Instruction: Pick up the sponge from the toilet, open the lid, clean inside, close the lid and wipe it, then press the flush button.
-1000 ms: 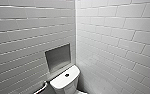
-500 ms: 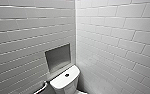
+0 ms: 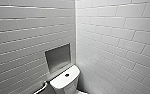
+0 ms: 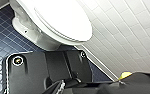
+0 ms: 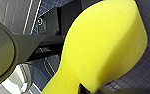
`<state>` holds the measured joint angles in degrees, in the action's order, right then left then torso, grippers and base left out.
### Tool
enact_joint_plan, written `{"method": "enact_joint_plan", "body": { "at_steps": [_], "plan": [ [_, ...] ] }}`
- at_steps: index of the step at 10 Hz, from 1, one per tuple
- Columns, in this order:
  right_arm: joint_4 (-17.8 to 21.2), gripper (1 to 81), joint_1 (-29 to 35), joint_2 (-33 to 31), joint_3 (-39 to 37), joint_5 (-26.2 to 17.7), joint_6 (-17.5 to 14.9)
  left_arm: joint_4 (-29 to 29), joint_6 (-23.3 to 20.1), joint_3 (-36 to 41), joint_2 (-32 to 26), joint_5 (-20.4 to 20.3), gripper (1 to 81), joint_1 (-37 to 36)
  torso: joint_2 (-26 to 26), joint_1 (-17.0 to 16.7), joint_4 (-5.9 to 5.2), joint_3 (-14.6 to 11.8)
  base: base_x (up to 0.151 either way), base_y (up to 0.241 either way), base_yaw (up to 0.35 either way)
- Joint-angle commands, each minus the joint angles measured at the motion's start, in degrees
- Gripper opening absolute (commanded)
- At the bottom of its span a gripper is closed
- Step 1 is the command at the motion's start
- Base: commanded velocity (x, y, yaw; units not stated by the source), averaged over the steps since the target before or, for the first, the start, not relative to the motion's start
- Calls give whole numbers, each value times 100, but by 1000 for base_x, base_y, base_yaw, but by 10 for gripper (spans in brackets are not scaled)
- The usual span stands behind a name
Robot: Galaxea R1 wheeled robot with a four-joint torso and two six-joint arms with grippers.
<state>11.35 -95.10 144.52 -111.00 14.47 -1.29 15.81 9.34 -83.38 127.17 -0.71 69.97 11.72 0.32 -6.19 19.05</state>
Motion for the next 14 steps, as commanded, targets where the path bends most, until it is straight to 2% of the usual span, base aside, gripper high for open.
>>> {"method": "enact_joint_plan", "body": {
  "at_steps": [1,4,5,12,14],
  "plan": [
    [43,10,65,-105,62,-357,6,-631,77,937,-587,1045,811,-1489,0,0,0,0,0,0,0],
    [52,10,57,1,-53,-366,6,-930,68,947,-447,1457,811,-2297,-2,0,0,2,0,0,0],
    [52,10,65,27,-79,-366,7,-1009,77,938,-394,1705,811,-2527,-2,0,0,2,0,0,0],
    [34,10,57,71,-123,-375,15,-1439,77,790,-122,1785,811,-3485,-2,4,0,7,0,0,0],
    [34,10,65,71,-132,-375,15,-1738,77,639,54,2100,811,-3984,-2,4,0,196,0,0,0]
  ]
}}
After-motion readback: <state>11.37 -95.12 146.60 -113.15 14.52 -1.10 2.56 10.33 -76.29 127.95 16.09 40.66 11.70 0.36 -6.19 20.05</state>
